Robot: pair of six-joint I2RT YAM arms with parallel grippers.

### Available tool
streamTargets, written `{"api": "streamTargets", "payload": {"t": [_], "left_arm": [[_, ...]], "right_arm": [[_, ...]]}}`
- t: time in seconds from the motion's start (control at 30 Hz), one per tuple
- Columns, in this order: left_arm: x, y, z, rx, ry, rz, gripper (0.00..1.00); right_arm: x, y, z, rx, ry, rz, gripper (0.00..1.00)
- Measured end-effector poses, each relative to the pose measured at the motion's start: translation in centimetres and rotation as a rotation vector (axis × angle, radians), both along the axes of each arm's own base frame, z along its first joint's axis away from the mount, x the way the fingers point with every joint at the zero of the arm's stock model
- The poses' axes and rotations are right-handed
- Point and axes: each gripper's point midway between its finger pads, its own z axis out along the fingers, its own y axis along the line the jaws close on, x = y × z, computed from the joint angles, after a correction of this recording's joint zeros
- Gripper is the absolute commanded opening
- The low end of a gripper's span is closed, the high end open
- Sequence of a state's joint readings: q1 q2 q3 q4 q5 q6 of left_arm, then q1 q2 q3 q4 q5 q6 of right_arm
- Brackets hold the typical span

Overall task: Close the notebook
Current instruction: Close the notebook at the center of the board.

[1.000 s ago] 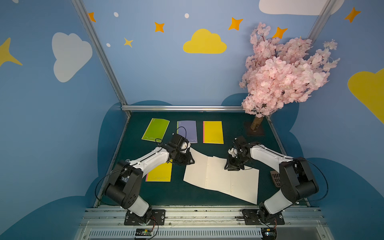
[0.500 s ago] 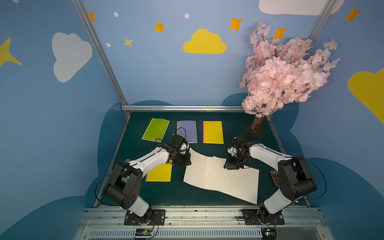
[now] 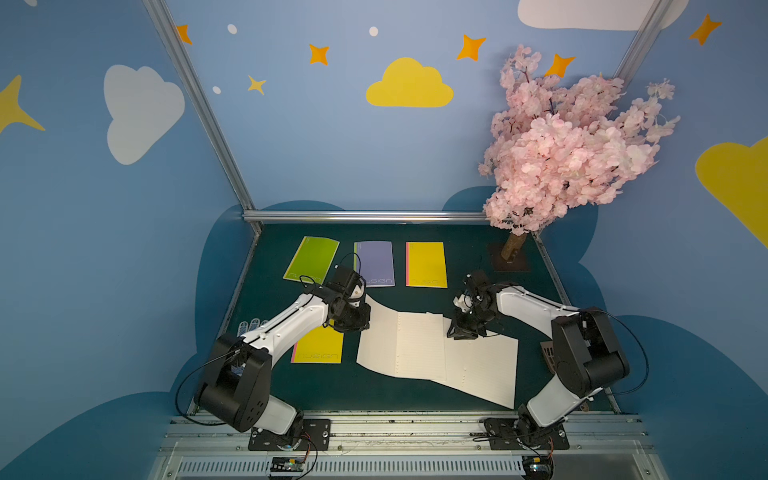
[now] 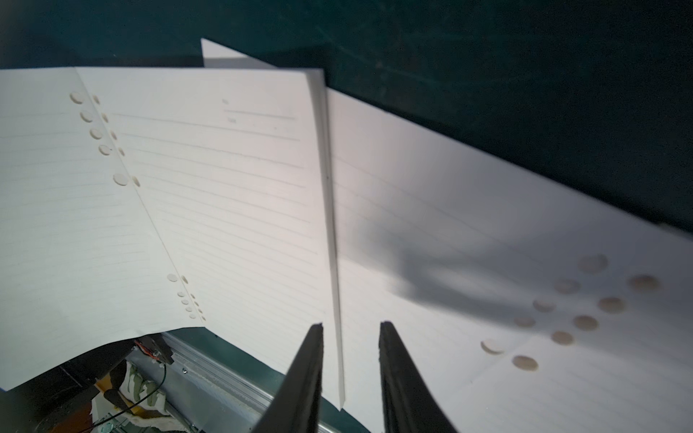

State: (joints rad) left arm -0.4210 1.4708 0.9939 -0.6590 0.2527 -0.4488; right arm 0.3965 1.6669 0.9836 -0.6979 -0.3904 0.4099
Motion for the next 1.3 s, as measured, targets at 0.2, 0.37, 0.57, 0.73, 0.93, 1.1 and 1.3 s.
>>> {"api": "streamTargets", "payload": {"t": [0.2,0.37,0.57,0.73,0.93,1.1,1.3], "left_arm": [[0.4,1.9,0.9,0.06,-0.011,0.037,0.05],[0.6,3.4,1.5,0.11,-0.018,0.062,0.05],[0.8,4.5,2.3,0.153,-0.025,0.054,0.06],[1.0,4.9,2.7,0.161,-0.027,0.044,0.07],[1.3,4.4,2.7,0.142,-0.017,0.017,0.2],[1.4,3.7,2.9,0.102,-0.016,0.003,0.27],[1.7,2.4,3.5,0.025,-0.037,-0.002,0.3]], "right_arm": [[0.0,0.3,-0.5,0.013,0.015,0.007,0.28],[0.1,0.4,-0.8,0.018,0.018,0.009,0.28],[0.1,0.7,-1.0,0.03,0.026,0.01,0.28],[0.2,0.8,-1.1,0.036,0.025,0.01,0.28],[0.3,0.9,-1.1,0.042,0.021,0.011,0.28],[0.4,1.0,-1.1,0.044,0.019,0.011,0.28],[0.5,1.0,-1.1,0.044,0.016,0.01,0.28]]}}
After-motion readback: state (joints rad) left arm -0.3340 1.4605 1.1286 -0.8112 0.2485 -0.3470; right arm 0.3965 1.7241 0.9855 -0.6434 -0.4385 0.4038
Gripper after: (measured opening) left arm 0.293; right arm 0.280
